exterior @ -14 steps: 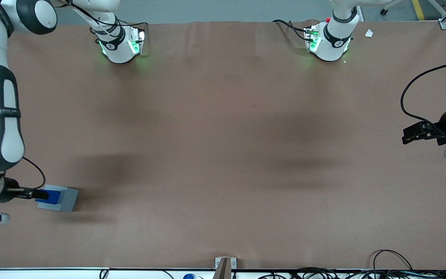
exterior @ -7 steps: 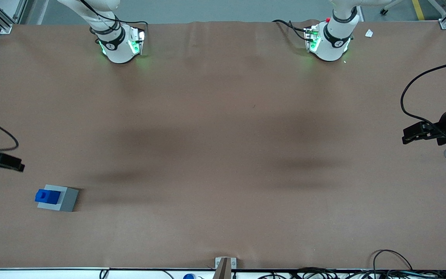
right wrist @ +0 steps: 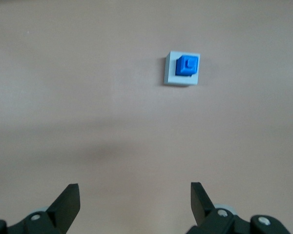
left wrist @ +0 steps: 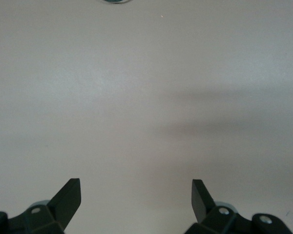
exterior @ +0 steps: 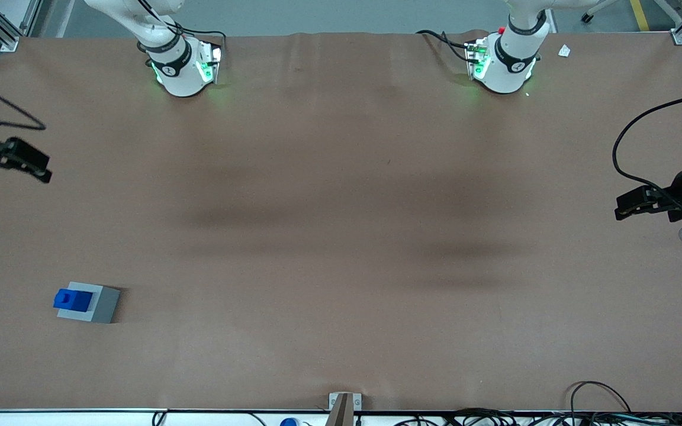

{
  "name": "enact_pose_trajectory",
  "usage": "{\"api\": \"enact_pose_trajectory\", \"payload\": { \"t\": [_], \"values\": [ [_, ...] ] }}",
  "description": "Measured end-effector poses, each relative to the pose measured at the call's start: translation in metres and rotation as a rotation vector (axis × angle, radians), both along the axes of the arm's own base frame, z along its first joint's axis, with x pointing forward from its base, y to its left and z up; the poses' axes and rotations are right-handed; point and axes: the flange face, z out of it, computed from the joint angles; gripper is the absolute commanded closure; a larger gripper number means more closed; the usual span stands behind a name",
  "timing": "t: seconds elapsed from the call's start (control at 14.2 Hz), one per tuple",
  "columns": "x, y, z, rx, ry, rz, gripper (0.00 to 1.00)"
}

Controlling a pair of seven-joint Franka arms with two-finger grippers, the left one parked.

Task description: Insert blue part into gray base with right arm

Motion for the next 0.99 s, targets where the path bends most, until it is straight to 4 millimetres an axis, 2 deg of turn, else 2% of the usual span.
{"api": "enact_pose_trajectory", "payload": {
  "t": [0.14, 0.35, 0.49, 0.77, 0.99],
  "values": [
    [-0.012, 0.006, -0.006, 0.019, 0.009, -0.003, 0.00],
    [-0.019, 0.001, -0.019, 0.021, -0.004, -0.014, 0.00],
    [-0.021, -0.011, -0.022, 0.019, -0.005, -0.024, 0.00],
    [-0.021, -0.048, -0.028, 0.025, -0.004, -0.041, 0.00],
    [-0.021, -0.051, -0.016, 0.025, -0.033, -0.043, 0.00]
  ]
}}
